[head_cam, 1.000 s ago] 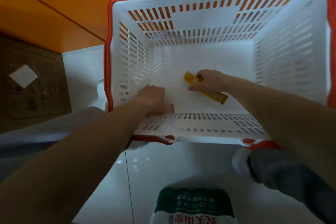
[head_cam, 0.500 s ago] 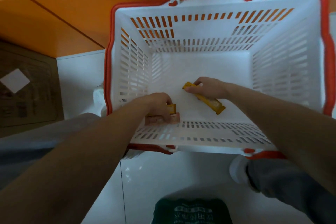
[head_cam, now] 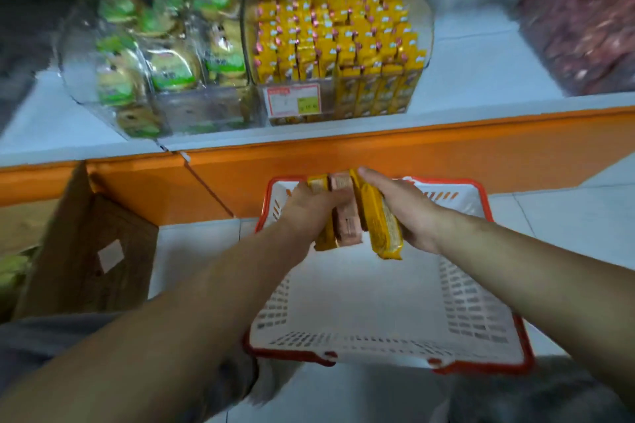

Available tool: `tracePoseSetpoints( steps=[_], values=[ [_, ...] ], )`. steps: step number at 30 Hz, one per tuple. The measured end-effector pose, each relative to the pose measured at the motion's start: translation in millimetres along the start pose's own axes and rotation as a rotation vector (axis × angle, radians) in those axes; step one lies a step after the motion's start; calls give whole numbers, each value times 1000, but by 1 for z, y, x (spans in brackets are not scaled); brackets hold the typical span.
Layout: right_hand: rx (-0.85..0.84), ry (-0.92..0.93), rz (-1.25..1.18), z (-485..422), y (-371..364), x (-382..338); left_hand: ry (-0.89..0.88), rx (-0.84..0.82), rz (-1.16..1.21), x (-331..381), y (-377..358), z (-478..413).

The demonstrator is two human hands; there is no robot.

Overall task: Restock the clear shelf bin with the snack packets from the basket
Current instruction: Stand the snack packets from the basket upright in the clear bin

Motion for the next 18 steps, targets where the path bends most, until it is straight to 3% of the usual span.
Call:
tracePoseSetpoints(
  steps=[3, 7, 12, 18],
  values=[
    [38, 90, -22, 44, -11, -55, -136, -46, -57, 59, -5, 34],
    [-14, 197, -70, 79, -21, -91, -193, -30, -67, 101, -7, 68],
    [12, 191, -183, 79, -30, -90, -143, -33, 13, 101, -7, 78],
    [147, 202, -119, 60, -24, -87, -80, -47, 100, 92, -7, 59]
  ],
)
Point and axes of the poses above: each hand's wrist, its own z-axis away from the middle knuckle, its own y-axis out of the back of the hand, x = y × z, the point moved 1 cm from there along -z, towards the middle knuckle, and after that the axes turned 9 degrees about -x, right-handed, at the moved point
